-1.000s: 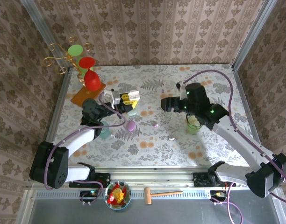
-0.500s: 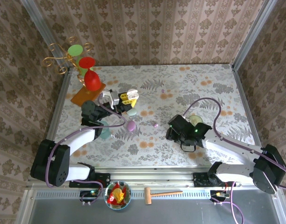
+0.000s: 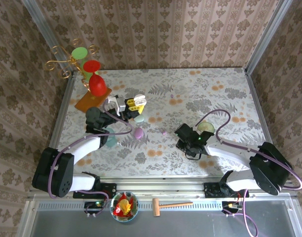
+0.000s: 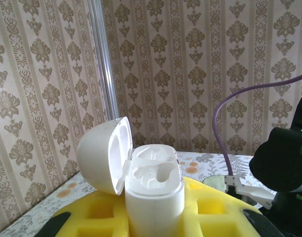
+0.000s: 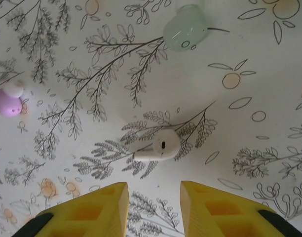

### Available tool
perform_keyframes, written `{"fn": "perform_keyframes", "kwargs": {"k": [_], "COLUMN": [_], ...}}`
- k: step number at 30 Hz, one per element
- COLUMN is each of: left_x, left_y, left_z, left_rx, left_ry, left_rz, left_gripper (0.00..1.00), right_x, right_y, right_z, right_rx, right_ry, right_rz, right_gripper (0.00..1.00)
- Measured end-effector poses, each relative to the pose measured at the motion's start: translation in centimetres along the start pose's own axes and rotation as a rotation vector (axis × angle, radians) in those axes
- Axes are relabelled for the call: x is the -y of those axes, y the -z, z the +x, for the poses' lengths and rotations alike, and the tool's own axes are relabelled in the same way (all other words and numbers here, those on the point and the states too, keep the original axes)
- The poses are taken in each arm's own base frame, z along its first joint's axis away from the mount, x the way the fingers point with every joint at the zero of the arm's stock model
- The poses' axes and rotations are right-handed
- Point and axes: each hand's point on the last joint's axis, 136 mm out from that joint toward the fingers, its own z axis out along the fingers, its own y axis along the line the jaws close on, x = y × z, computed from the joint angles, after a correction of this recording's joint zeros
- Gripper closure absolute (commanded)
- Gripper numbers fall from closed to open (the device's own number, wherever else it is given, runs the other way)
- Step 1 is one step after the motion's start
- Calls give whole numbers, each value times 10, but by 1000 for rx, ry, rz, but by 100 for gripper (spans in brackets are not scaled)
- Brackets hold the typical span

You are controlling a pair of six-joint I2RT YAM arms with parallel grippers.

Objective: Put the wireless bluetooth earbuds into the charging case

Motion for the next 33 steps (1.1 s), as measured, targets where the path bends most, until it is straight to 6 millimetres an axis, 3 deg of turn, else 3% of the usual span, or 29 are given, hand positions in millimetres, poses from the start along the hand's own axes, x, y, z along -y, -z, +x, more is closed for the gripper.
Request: {"fn": "perform_keyframes", "kwargs": {"k": [14,33], "left_x": [0,0], "left_y": [0,0], "left_z": [0,0], "left_rx": [0,0], "left_ry": [0,0], "left_rz": [0,0], "left_gripper": [100,100], "right_x": [9,5], "right_y": [-22,-25], "right_z": [0,0], "right_rx": [-28,-44], "right_ry": [-48,45], "right_rz": [49,100], "right_gripper": [70,71]}}
